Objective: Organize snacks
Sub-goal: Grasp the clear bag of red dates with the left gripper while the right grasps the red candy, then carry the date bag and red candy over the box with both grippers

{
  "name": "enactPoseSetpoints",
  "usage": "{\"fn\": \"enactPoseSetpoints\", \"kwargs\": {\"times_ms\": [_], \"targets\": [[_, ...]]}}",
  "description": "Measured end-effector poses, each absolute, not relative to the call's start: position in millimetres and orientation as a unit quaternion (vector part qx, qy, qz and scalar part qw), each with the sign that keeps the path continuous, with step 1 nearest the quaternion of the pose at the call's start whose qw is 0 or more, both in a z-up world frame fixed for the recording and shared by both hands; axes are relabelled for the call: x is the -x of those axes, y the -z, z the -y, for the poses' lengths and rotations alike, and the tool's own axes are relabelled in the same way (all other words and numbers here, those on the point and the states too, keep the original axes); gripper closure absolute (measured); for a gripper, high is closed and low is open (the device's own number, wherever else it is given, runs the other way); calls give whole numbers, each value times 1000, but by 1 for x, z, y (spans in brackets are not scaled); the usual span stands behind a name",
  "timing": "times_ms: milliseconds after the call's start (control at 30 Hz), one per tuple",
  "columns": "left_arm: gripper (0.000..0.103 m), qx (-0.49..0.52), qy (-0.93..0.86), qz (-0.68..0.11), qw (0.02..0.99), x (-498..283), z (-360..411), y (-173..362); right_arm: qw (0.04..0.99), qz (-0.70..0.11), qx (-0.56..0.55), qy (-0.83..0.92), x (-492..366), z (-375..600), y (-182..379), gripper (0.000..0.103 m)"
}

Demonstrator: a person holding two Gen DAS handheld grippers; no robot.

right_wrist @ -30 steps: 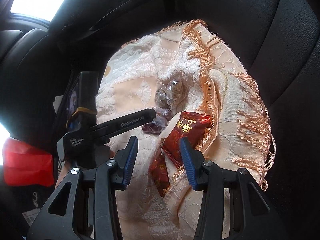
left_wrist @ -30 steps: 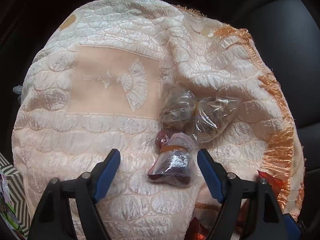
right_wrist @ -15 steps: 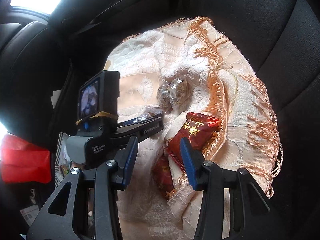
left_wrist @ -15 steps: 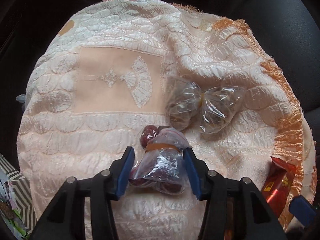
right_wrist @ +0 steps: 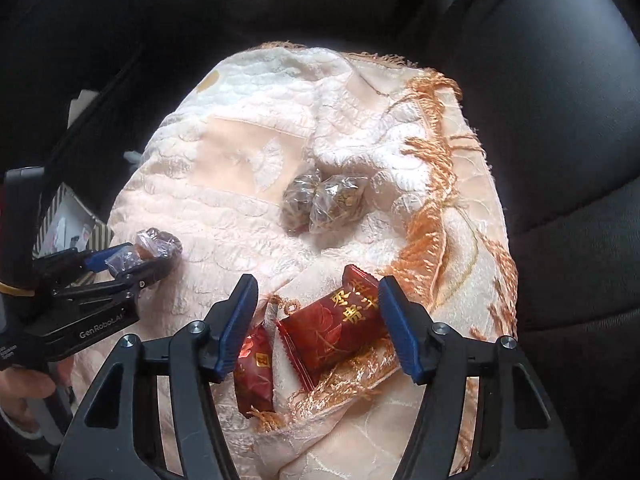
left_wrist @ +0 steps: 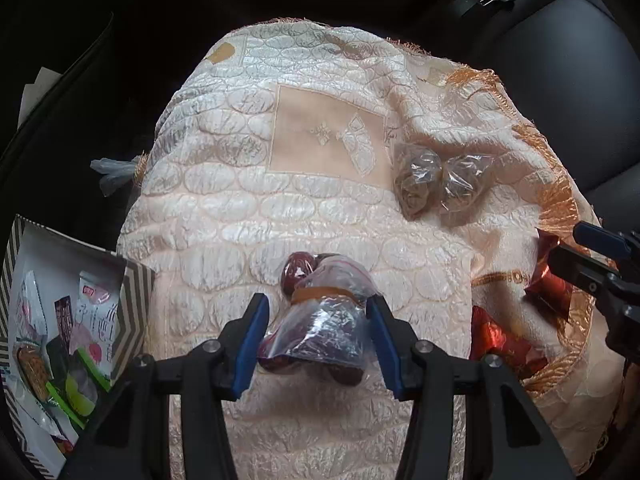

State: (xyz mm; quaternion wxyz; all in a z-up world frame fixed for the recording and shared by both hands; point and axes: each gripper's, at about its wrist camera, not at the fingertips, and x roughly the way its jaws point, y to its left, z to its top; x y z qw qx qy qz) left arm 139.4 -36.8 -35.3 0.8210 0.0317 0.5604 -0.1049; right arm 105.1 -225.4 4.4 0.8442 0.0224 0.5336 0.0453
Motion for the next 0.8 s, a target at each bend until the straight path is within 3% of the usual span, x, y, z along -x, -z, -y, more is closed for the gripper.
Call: {"fn": "enactPoseSetpoints", "kwargs": {"times_ms": [233,800], "targets": [[50,-26,108,-568,816,-123,31,39,802,-569,149,-104,-113,202,15,39],[50,-17,105,-574,812,-119,27,40,752,-597,232,-155,-116,193,32,34]]}}
